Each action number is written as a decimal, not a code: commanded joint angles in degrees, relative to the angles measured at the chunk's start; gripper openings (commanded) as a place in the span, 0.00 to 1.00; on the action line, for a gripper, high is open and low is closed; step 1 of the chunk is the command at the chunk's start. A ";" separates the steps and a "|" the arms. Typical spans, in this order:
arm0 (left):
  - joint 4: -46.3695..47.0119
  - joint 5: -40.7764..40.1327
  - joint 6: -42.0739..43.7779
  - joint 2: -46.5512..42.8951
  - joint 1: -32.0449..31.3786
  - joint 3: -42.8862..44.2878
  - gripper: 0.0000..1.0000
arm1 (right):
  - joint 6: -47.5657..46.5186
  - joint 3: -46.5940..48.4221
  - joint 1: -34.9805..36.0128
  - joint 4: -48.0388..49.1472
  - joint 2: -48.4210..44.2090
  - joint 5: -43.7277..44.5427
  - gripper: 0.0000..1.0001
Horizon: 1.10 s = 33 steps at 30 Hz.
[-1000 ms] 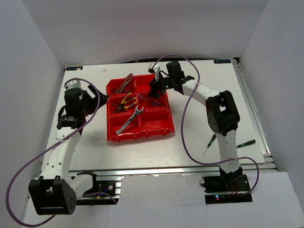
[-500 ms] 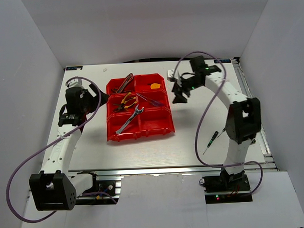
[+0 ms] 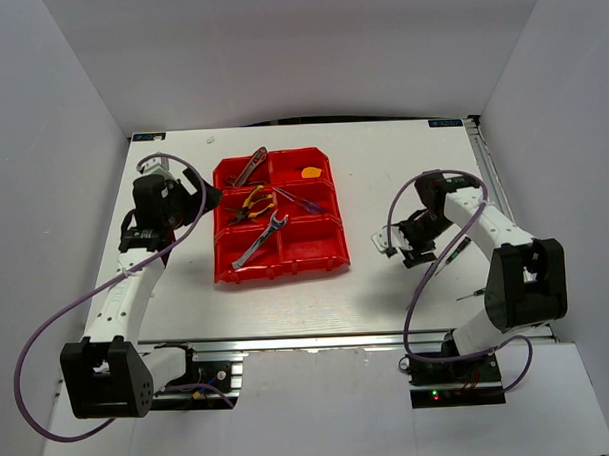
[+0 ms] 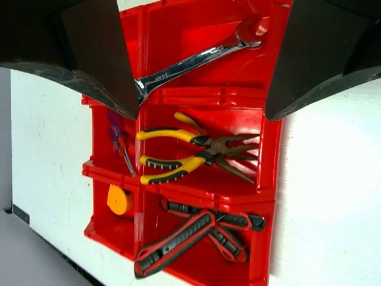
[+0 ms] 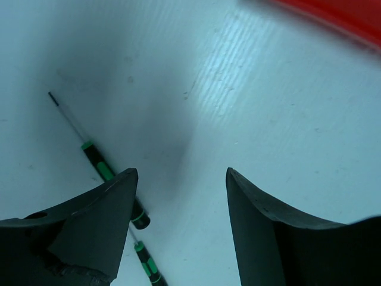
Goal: Sort the tools into containers
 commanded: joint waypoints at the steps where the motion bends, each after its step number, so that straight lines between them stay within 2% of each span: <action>1: 1.30 2.10 0.12 -1.29 0.29 -1.30 0.98 | -9.73 -3.48 -0.50 -2.20 -3.16 6.55 0.67; 5: 1.12 2.54 -0.06 -2.51 0.29 -1.92 0.98 | -12.02 -9.80 -0.50 -0.09 -4.83 9.55 0.65; 21: 0.07 2.45 -1.29 -5.16 0.29 -3.41 0.98 | -14.48 -18.60 -0.76 5.71 -4.48 14.48 0.59; 26: -0.20 2.45 -1.29 -5.07 0.29 -3.24 0.98 | -13.35 -21.67 -0.76 10.80 -4.48 14.92 0.53; 31: -0.11 2.71 -1.47 -4.54 0.29 -2.97 0.98 | -11.41 -23.61 -0.68 17.48 -3.96 14.13 0.41; 33: -0.20 2.80 -1.56 -4.54 0.29 -2.80 0.98 | -11.23 -24.40 -0.68 19.42 -3.87 13.78 0.39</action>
